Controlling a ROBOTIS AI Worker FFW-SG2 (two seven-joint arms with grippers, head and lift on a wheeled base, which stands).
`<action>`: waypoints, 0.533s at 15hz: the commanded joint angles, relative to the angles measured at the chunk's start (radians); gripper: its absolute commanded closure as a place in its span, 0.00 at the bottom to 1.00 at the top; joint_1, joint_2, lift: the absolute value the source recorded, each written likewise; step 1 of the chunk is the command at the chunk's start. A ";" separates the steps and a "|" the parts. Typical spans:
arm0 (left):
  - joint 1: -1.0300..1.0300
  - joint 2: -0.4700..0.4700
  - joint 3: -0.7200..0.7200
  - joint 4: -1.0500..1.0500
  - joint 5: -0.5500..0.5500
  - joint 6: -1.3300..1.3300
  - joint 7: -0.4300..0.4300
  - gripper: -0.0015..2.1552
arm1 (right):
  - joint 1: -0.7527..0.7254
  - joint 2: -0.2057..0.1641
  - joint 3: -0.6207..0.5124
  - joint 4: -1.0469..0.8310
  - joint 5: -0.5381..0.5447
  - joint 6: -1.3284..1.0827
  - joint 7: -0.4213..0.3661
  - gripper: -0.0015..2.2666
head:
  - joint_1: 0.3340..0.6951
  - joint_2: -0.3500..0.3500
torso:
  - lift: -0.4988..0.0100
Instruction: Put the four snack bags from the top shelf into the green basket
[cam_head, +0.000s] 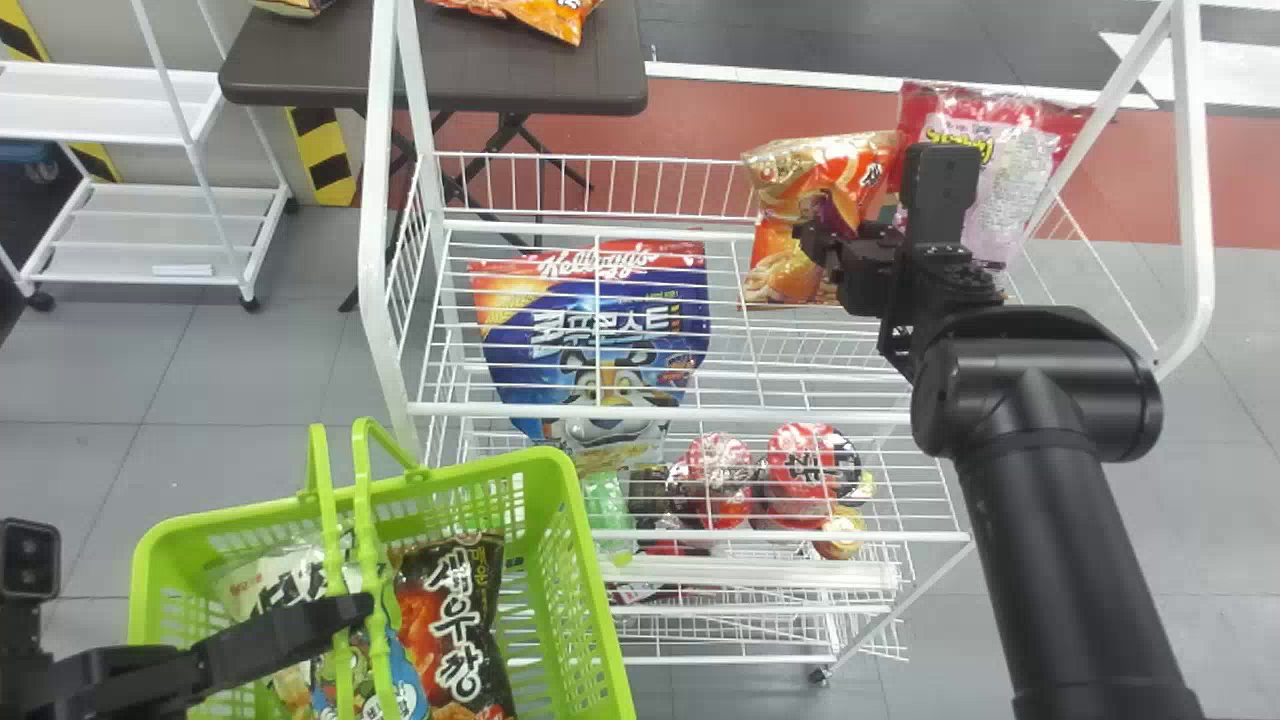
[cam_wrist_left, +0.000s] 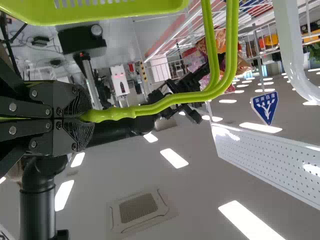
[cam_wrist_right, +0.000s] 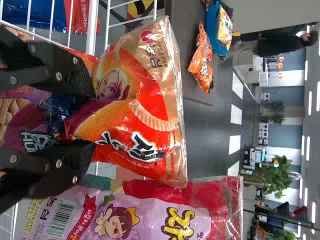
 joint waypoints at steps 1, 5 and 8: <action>0.000 0.000 0.000 0.001 0.000 0.000 -0.011 1.00 | 0.055 -0.001 -0.004 -0.077 -0.014 -0.011 0.000 1.00 | 1.00 0.35 | 0.98; 0.000 0.000 0.005 0.003 0.000 0.000 -0.011 1.00 | 0.256 -0.001 0.010 -0.417 -0.094 0.041 0.016 1.00 | 1.00 0.36 | 0.98; 0.000 -0.005 0.003 0.003 -0.003 0.000 -0.011 1.00 | 0.391 -0.002 0.047 -0.670 -0.170 0.170 0.033 1.00 | 1.00 0.40 | 0.98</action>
